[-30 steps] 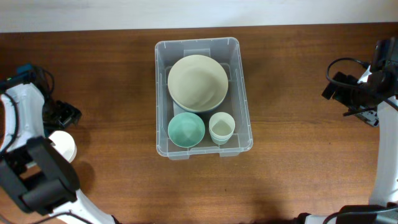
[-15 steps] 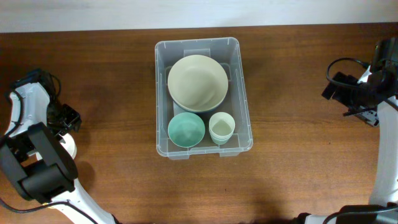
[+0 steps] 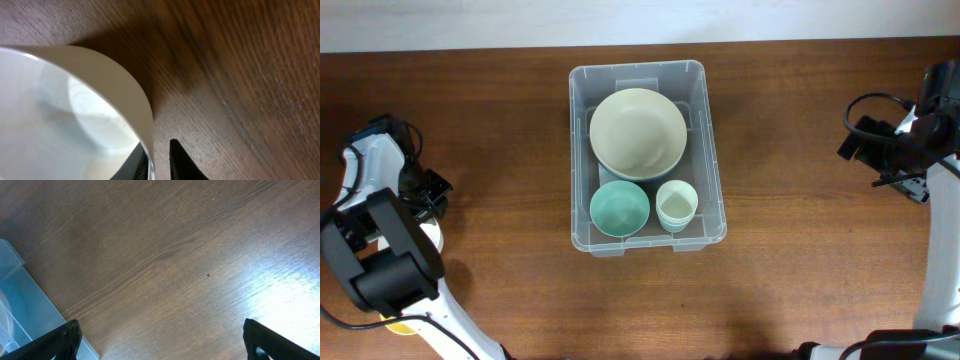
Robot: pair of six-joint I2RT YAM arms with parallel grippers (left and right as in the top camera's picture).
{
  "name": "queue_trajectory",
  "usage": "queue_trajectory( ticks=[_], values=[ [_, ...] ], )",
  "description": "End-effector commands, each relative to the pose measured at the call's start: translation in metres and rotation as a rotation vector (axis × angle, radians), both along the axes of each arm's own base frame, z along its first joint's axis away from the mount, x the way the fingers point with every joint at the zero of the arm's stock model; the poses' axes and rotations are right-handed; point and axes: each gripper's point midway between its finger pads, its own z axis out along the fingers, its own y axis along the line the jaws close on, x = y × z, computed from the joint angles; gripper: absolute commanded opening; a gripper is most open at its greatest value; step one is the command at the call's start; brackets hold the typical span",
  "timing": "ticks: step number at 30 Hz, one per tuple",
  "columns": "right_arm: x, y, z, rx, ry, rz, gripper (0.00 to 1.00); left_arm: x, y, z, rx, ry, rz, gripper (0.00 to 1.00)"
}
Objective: Pack container
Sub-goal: 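Move the left gripper back and grasp the white bowl, then place the white bowl into the mint-green bowl in the bin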
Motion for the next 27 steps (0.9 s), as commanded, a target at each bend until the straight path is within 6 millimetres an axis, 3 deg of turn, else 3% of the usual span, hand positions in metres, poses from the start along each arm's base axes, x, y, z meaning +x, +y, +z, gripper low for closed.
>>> queue_trajectory(
  ticks=[1,6,8,12,14,16,17,18,21,24,27],
  values=[
    [0.000,0.000,-0.003,0.001,0.006,0.005,0.99,0.001,0.000,-0.003,-0.006,-0.003,0.002,0.11],
    [0.000,0.000,-0.003,0.001,0.006,0.005,0.99,0.005,0.001,0.000,-0.002,-0.019,-0.020,0.00],
    [0.000,0.000,-0.003,0.001,0.006,0.005,0.99,0.009,-0.003,0.004,-0.015,-0.040,-0.036,0.01],
    [0.000,0.000,-0.003,0.001,0.006,0.005,0.99,0.026,-0.016,0.035,-0.011,-0.138,-0.071,0.00],
    [0.000,0.000,-0.003,0.001,0.006,0.005,0.99,0.036,-0.029,0.068,0.015,-0.211,-0.113,0.01],
    [0.000,0.000,-0.003,0.001,0.006,0.005,0.99,0.045,-0.056,0.115,0.035,-0.304,-0.182,0.00],
    [0.000,0.000,-0.003,0.001,0.005,0.005,0.99,0.049,-0.078,0.145,0.040,-0.367,-0.237,0.00],
    [0.000,0.000,-0.003,0.001,0.004,0.005,0.99,0.050,-0.090,0.159,0.045,-0.397,-0.266,0.01],
    [0.001,-0.001,-0.002,0.000,0.002,0.005,0.99,0.053,-0.152,0.218,0.052,-0.548,-0.428,0.00],
    [0.001,-0.001,-0.002,0.000,0.002,0.005,0.99,0.049,-0.210,0.246,0.021,-0.635,-0.552,0.00],
    [0.001,-0.001,-0.002,0.001,0.002,0.005,0.99,0.041,-0.276,0.246,-0.040,-0.651,-0.688,0.00]
  ],
)
